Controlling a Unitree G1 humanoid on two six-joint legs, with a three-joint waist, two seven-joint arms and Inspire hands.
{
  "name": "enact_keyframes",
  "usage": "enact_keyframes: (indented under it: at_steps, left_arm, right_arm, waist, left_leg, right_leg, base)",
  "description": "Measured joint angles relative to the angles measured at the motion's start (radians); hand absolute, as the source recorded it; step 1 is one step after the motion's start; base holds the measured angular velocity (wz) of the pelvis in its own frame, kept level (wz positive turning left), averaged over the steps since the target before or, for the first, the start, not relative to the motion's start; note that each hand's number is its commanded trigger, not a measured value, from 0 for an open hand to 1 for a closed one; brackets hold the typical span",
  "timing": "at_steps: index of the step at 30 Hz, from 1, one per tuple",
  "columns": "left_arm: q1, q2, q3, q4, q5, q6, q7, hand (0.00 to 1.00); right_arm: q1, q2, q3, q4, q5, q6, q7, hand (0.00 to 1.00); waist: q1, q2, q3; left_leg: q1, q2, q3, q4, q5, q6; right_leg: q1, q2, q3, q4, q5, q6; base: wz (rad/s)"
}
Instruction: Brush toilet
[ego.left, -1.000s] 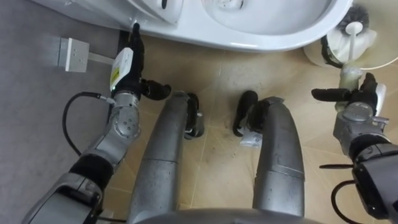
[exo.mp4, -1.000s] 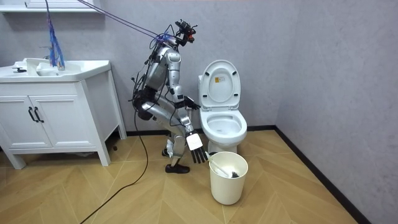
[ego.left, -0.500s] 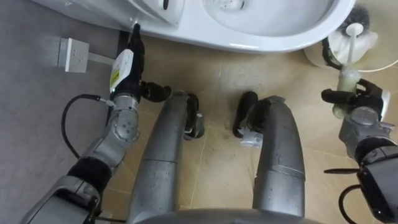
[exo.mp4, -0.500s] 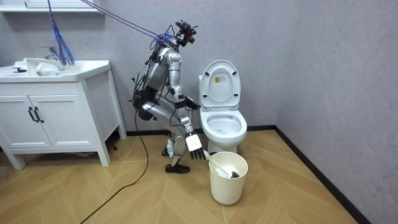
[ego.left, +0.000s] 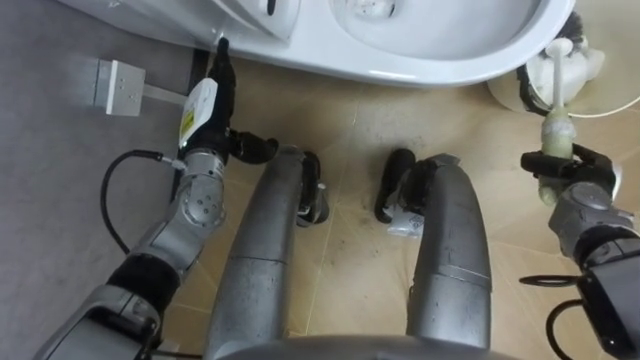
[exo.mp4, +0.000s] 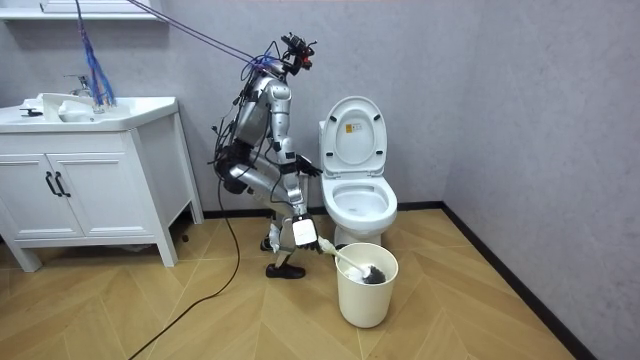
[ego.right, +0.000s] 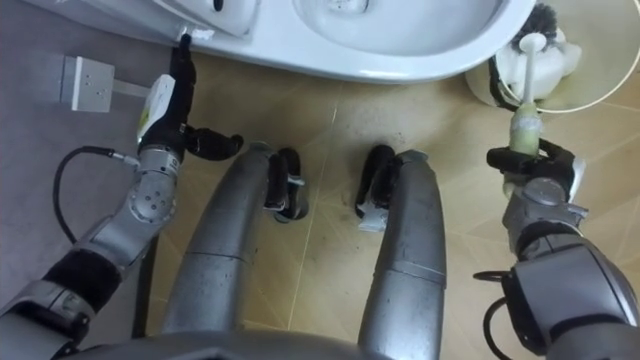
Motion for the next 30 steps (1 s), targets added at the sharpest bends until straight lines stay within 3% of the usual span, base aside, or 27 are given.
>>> enact_keyframes:
  at_steps: [11, 17, 23, 28, 30]
  left_arm:
    - [0.008, -0.012, 0.007, -0.005, -0.058, 0.000, 0.001, 0.00]
    - [0.067, -0.009, 0.003, -0.002, -0.079, 0.021, -0.026, 0.00]
    - [0.121, -0.023, 0.002, 0.058, -0.116, 0.023, -0.045, 0.00]
    - [0.184, -0.014, 0.052, 0.145, -0.119, 0.016, -0.065, 0.00]
    - [0.213, -0.002, 0.076, 0.154, -0.134, 0.011, -0.066, 0.00]
  right_arm:
    - [0.039, 0.015, -0.007, 0.001, 0.097, 0.007, 0.021, 1.00]
    - [0.081, 0.038, -0.008, -0.008, 0.166, 0.025, 0.030, 1.00]
    - [0.142, 0.065, -0.064, -0.014, 0.217, 0.043, 0.028, 1.00]
    - [0.192, 0.078, -0.156, -0.055, 0.224, 0.042, 0.003, 1.00]
    - [0.213, 0.078, -0.178, -0.086, 0.214, 0.040, -0.011, 1.00]
  waist:
    - [0.003, 0.002, -0.0009]
    - [0.002, 0.005, -0.0039]
    - [-0.002, 0.006, -0.0089]
    - [-0.009, 0.000, -0.0269]
    - [-0.017, -0.001, -0.0286]
  left_leg:
    - [0.020, 0.005, -0.003, 0.010, -0.008, 0.004]
    - [0.147, 0.025, 0.006, -0.060, -0.009, 0.011]
    - [0.372, 0.035, 0.029, -0.257, 0.037, 0.028]
    - [0.581, 0.036, 0.037, -0.433, 0.077, 0.036]
    - [0.650, 0.034, 0.034, -0.483, 0.083, 0.035]
  right_leg:
    - [0.026, 0.014, -0.002, -0.002, 0.003, -0.002]
    - [0.154, 0.037, -0.001, -0.094, 0.025, 0.013]
    - [0.372, 0.057, -0.003, -0.289, 0.077, 0.036]
    - [0.584, 0.081, -0.006, -0.477, 0.124, 0.055]
    - [0.658, 0.091, -0.011, -0.537, 0.137, 0.059]
  base:
    - [-0.02]
    - [-0.15]
    - [-0.07]
    - [-0.07]
    - [-0.04]
